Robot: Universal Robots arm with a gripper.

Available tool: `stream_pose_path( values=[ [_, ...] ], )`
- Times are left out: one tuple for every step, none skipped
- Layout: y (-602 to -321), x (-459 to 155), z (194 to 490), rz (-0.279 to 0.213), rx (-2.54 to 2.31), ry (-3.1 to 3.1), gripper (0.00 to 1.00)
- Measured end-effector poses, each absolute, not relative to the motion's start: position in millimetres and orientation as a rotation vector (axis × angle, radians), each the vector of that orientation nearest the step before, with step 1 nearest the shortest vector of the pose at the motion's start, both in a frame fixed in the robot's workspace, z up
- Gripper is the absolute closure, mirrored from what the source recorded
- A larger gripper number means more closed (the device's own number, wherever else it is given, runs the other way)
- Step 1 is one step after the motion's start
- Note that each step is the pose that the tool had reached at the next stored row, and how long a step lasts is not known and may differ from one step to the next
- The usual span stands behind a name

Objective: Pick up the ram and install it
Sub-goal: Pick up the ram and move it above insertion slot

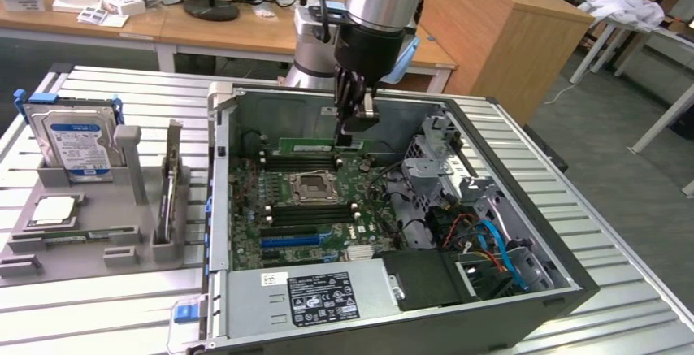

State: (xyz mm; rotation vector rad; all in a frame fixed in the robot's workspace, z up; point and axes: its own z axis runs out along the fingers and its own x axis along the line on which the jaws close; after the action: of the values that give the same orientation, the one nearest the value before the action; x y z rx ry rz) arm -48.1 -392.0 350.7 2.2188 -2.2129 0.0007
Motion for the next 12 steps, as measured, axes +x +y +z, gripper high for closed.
stream_pose_path(
  values=[
    [-392.1,-48.1,350.0,0.001,2.219,-2.213,0.88],
    [-392.1,-48.1,349.2,0.001,2.219,-2.213,0.88],
    [-392.1,-48.1,348.2,0.001,2.219,-2.213,0.88],
    [-392.1,-48.1,347.1,0.001,2.219,-2.213,0.88],
    [-392.1,-48.1,345.7,0.001,2.219,-2.213,0.88],
    [-392.1,-48.1,344.3,0.001,2.219,-2.213,0.88],
    [-392.1,-48.1,342.7,0.001,2.219,-2.213,0.88],
    [-392.1,-48.1,341.2,0.001,2.219,-2.213,0.88],
    [-392.1,-48.1,340.1,0.001,2.219,-2.213,0.88],
    [-392.1,-48.1,340.1,0.001,2.219,-2.213,0.88],
    [-392.1,-48.1,340.1,0.001,2.219,-2.213,0.88],
    [-392.1,-48.1,340.1,0.001,2.219,-2.213,0.88]
  ],
)
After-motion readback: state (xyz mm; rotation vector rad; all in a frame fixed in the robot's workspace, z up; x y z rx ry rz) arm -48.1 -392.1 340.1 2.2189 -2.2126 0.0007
